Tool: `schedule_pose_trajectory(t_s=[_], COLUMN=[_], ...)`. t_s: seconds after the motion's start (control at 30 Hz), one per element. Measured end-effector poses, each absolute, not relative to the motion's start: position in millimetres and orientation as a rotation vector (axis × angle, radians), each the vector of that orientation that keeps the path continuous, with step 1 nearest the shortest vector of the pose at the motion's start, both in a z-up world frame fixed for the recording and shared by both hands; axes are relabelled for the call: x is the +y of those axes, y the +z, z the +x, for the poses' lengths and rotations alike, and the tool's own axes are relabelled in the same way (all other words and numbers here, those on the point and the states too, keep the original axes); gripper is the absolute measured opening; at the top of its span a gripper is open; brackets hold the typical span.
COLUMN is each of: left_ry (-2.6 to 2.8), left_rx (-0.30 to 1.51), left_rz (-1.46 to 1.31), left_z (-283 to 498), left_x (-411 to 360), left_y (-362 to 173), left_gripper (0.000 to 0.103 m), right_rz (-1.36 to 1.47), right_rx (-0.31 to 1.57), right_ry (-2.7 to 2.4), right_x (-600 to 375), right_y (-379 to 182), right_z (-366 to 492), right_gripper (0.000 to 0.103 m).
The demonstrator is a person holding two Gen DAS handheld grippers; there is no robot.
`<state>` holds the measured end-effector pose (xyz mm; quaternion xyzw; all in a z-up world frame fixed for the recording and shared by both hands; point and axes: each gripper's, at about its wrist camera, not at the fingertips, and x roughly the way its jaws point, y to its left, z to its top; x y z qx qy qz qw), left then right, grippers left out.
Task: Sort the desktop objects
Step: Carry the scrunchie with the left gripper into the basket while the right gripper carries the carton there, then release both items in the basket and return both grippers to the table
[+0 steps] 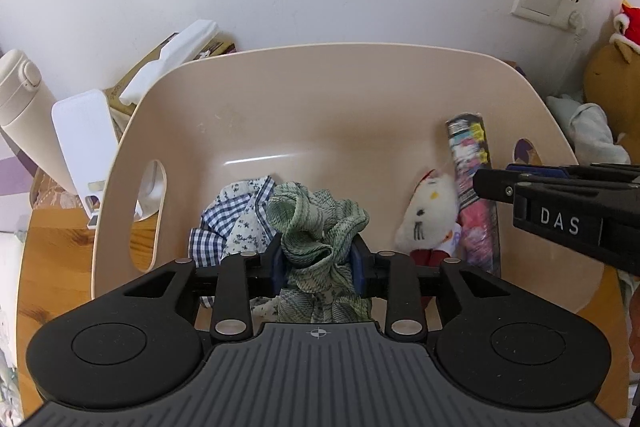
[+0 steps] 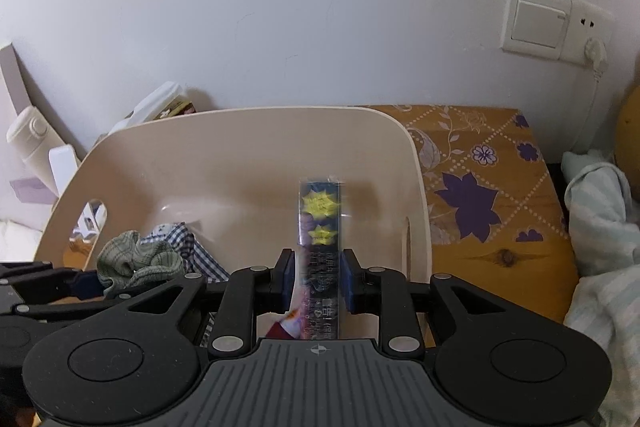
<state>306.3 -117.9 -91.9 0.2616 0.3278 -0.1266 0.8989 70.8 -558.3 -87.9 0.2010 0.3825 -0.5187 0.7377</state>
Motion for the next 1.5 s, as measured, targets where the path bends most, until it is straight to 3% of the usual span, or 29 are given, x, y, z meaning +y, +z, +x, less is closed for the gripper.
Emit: schedule_pose_trajectory(t_s=[0.1,0.27,0.33,0.67,1.0,1.5], left_ry=[-0.262,-0.259,-0.281,-0.316,-0.325,-0.255], left_rx=[0.673,0.655,0.665,0.638,0.606,0.712], left_rz=[0.549,0.531,0.508,0.509,0.543,0.564], left_z=[303.0,295.7,291.6,257.8,214.0,188.8], left_x=[-117.1,-111.9,-108.6,-90.6,-51.3,14.5], left_y=[-92.3,-87.7,-84.5,-61.5,-43.4,-74.0], left_gripper=[0.039,0.067,0.068,0.075,0.080,0.080], right_rz=[0.424,0.407,0.387,0.364,0.374,0.519], right_rx=[0.848,0.798,0.752,0.666,0.697,0.796], right_ry=[-1.136,-1.139,-1.133,-1.095,-1.147,-1.245], right_x=[-557.5,-551.1,-544.4,-507.2,-458.2,-423.9], right_y=[-88.5,-79.7,-71.4,-35.8,-48.1,-83.4], right_z=[70.7,66.6,62.7,30.4,-21.5,-58.8], right_gripper=[0.030,0.056,0.058,0.089,0.096,0.103])
